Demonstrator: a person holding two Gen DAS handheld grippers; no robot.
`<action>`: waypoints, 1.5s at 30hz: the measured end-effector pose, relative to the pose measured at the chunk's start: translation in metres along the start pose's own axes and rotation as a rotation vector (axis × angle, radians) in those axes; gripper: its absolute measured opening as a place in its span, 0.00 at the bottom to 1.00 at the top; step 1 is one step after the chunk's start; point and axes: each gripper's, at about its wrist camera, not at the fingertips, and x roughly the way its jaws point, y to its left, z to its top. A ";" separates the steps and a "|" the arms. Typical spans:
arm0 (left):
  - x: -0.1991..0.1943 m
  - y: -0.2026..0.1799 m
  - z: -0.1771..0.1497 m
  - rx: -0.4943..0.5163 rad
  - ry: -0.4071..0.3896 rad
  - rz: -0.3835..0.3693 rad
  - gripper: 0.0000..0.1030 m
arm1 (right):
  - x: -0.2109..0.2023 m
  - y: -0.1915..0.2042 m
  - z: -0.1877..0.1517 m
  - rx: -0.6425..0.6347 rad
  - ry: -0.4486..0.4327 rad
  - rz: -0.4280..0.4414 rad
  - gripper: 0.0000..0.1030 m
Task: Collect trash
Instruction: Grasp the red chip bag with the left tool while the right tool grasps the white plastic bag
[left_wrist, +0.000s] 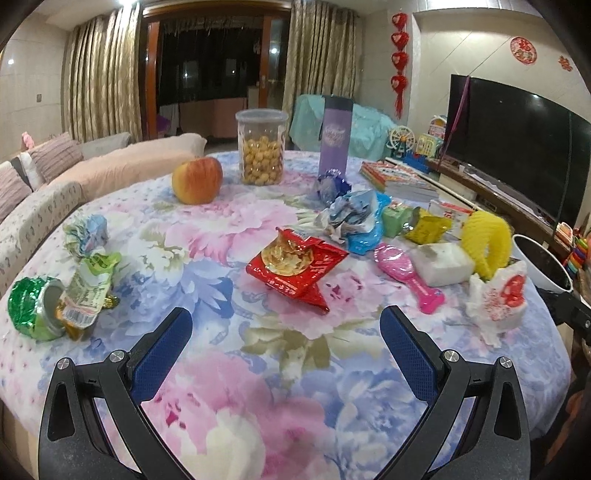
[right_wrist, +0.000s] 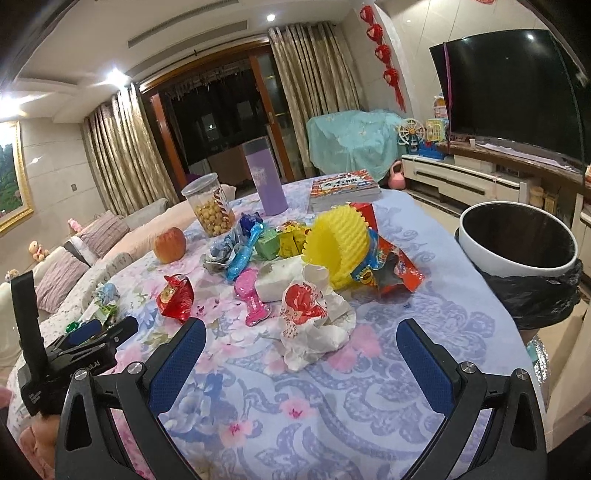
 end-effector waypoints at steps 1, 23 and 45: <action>0.003 0.000 0.001 0.002 0.005 0.002 1.00 | 0.003 0.000 0.000 0.003 0.006 0.000 1.00; 0.073 -0.017 0.022 0.103 0.173 -0.073 0.07 | 0.066 -0.021 -0.005 0.040 0.193 -0.001 0.49; 0.003 -0.103 0.013 0.180 0.123 -0.320 0.03 | 0.000 -0.047 0.003 0.068 0.095 0.038 0.43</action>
